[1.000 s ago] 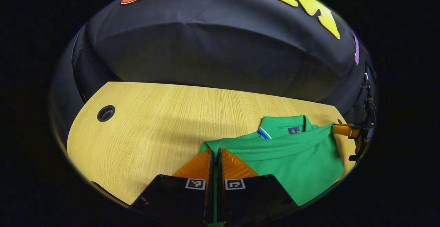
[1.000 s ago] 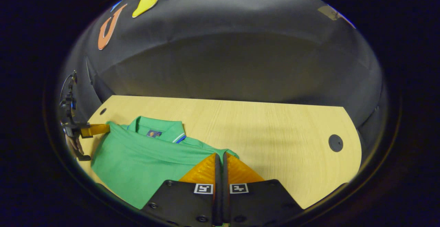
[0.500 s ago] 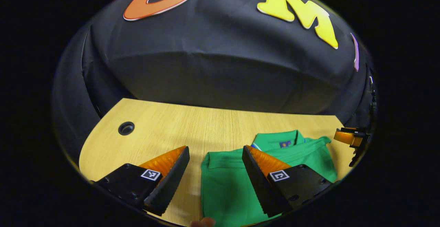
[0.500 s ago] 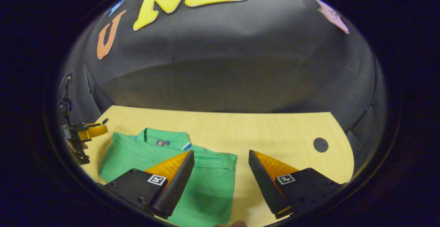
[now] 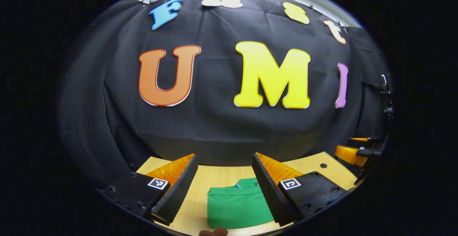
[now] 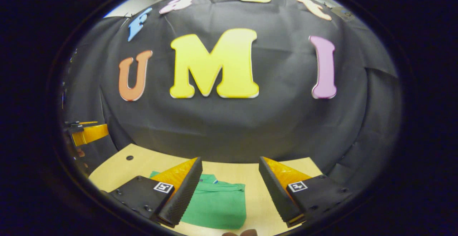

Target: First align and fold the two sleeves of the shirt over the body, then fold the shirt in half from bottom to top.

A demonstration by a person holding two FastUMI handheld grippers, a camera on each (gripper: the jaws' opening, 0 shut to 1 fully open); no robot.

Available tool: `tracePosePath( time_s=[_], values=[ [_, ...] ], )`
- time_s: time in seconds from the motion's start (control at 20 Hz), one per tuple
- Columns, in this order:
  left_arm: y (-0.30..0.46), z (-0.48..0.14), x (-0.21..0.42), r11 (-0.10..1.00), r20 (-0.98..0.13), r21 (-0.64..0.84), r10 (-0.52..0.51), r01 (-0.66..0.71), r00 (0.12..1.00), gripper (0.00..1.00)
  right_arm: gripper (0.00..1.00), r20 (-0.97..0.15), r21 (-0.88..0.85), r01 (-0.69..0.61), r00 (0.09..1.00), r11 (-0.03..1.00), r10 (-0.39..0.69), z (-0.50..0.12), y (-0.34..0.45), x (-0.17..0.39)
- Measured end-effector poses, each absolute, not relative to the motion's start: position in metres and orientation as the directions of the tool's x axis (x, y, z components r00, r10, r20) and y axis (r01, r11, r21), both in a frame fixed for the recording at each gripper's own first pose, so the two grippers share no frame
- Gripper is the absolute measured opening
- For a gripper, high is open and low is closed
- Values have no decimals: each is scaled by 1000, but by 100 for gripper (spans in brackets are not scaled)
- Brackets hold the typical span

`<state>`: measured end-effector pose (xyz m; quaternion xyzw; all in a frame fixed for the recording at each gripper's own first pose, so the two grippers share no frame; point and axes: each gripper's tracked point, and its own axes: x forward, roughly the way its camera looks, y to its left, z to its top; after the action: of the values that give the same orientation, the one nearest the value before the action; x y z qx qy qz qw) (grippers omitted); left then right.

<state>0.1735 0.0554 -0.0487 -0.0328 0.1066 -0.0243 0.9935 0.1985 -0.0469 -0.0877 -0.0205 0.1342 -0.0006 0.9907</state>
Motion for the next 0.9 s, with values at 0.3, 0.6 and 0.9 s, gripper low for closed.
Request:
tracePosePath(
  time_s=[0.3, 0.6, 0.9],
  values=[
    [48, 21, 77, 995, -83, -97, -5, -3, 997, 98, 99, -133, -50, -15, 991, 999, 8, -25, -15, 75],
    [28, 8, -9, 1000, -52, -29, 7, -9, 999, 98, 97, -96, -95, -46, 995, 994, 37, -27, 8, -2],
    [15, -3, -44, 1000, -53, -1, -6, 6, 999, 98, 97, -100, -82, -50, 994, 995, 42, -31, 18, -36]
  ],
)
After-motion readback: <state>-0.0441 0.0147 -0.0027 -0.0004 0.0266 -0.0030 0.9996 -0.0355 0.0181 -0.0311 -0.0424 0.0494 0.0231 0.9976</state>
